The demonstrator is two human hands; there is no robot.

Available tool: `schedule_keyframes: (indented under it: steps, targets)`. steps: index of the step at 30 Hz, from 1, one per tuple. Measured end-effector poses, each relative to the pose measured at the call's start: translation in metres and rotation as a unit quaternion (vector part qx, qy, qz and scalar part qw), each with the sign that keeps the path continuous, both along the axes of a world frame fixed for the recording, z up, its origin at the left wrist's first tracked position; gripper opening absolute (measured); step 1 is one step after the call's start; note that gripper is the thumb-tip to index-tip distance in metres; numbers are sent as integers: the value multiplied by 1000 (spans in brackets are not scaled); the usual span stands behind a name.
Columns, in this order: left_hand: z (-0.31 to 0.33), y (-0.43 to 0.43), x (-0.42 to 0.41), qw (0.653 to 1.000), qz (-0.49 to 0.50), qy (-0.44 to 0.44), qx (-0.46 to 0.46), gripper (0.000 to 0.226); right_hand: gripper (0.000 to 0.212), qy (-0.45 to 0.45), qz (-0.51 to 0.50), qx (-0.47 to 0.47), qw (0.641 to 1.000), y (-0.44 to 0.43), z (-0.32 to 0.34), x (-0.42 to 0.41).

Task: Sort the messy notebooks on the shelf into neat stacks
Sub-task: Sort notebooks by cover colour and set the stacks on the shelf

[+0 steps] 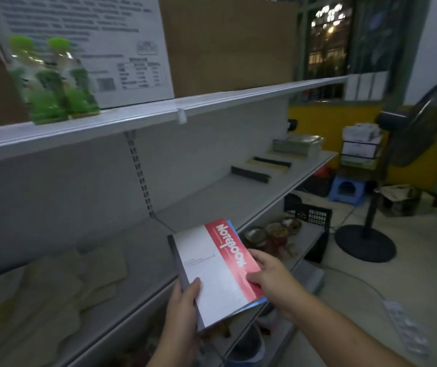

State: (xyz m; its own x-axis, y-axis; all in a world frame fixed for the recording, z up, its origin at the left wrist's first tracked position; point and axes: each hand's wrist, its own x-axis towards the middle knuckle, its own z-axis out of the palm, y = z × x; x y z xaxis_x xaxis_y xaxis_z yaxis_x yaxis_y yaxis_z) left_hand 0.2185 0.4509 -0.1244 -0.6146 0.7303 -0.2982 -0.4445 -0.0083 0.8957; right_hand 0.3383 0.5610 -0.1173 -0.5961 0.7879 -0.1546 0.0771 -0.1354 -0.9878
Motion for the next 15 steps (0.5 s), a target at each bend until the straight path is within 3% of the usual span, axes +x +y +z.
schedule_keyframes:
  steps: [8, 15]
  targets:
    - [-1, 109, -3, 988, -95, -111, -47, 28, 49, -27, -41, 14, 999, 93, -4, 23]
    - [-8, 215, -2, 996, -89, -10, 1, 31, 43, -57, -109, -21, 992, 172, 2, 25]
